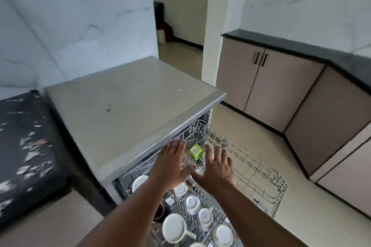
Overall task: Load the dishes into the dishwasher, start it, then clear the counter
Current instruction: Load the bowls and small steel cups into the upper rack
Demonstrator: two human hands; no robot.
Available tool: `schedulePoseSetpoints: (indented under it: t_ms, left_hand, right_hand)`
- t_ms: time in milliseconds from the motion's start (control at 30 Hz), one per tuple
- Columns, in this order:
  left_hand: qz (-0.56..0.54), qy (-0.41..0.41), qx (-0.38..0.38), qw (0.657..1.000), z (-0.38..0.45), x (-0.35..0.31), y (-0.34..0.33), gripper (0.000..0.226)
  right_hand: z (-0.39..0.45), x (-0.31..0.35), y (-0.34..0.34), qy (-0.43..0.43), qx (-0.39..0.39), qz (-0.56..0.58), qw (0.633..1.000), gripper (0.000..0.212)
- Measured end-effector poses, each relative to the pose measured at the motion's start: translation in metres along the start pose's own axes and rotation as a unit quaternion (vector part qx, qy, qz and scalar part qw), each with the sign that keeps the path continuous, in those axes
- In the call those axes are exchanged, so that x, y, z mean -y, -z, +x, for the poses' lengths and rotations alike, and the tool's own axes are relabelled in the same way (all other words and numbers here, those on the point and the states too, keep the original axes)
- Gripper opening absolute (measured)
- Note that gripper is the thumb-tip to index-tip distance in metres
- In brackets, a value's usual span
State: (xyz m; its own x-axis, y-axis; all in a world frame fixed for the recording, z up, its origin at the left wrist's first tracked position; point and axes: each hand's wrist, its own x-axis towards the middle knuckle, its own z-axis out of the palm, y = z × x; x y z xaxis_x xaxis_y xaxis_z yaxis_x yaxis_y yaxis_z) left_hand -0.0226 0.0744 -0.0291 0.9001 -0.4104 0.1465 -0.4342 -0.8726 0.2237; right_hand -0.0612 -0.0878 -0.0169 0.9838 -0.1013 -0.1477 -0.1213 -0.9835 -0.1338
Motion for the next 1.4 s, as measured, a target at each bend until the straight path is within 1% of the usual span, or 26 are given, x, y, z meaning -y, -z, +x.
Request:
schedulePoseSetpoints:
  t_ms: [100, 233, 333, 500, 567, 667, 767, 833, 967, 1100, 1200, 1333, 1400]
  left_hand:
    - [0.048, 0.044, -0.026, 0.998, -0.03, 0.016, 0.049, 0.082]
    - [0.085, 0.132, -0.03, 0.987, -0.097, 0.047, 0.101, 0.095]
    - [0.086, 0.201, -0.049, 0.975, -0.167, 0.067, 0.131, 0.106]
    - [0.108, 0.3, -0.066, 0.945, -0.316, 0.093, 0.178, 0.108]
    - [0.109, 0.348, -0.09, 0.927, -0.373, 0.102, 0.199, 0.102]
    - [0.105, 0.415, -0.126, 0.895, -0.443, 0.111, 0.228, 0.096]
    - [0.103, 0.456, -0.144, 0.872, -0.494, 0.114, 0.247, 0.096]
    - [0.1, 0.477, -0.155, 0.859, -0.517, 0.117, 0.255, 0.096]
    - [0.105, 0.511, -0.148, 0.84, -0.546, 0.126, 0.259, 0.102]
    - [0.112, 0.534, -0.149, 0.825, -0.546, 0.146, 0.258, 0.112]
    - [0.107, 0.544, -0.154, 0.818, -0.521, 0.164, 0.256, 0.11]
    - [0.1, 0.548, -0.147, 0.817, -0.464, 0.187, 0.249, 0.098]
    - [0.109, 0.545, -0.128, 0.822, -0.436, 0.199, 0.247, 0.097]
  right_hand:
    - [-0.023, 0.035, 0.03, 0.034, -0.035, 0.006, 0.999, 0.104]
    - [-0.066, 0.09, 0.052, 0.094, -0.084, 0.012, 0.992, 0.103]
    - [-0.108, 0.133, 0.056, 0.145, -0.1, 0.01, 0.984, 0.103]
    - [-0.196, 0.209, 0.049, 0.207, -0.106, 0.015, 0.973, 0.103]
    - [-0.232, 0.244, 0.044, 0.257, -0.111, 0.007, 0.96, 0.103]
    - [-0.274, 0.294, 0.042, 0.333, -0.135, 0.044, 0.932, 0.103]
    - [-0.313, 0.336, 0.05, 0.403, -0.141, 0.043, 0.903, 0.101]
    - [-0.327, 0.359, 0.051, 0.431, -0.139, 0.051, 0.89, 0.101]
    - [-0.337, 0.391, 0.046, 0.467, -0.114, 0.067, 0.874, 0.099]
    - [-0.319, 0.411, 0.041, 0.482, -0.103, 0.067, 0.867, 0.098]
    - [-0.289, 0.42, 0.041, 0.483, -0.094, 0.073, 0.867, 0.098]
    - [-0.229, 0.426, 0.048, 0.49, -0.098, 0.058, 0.864, 0.098]
    - [-0.197, 0.428, 0.052, 0.495, -0.106, 0.044, 0.861, 0.098]
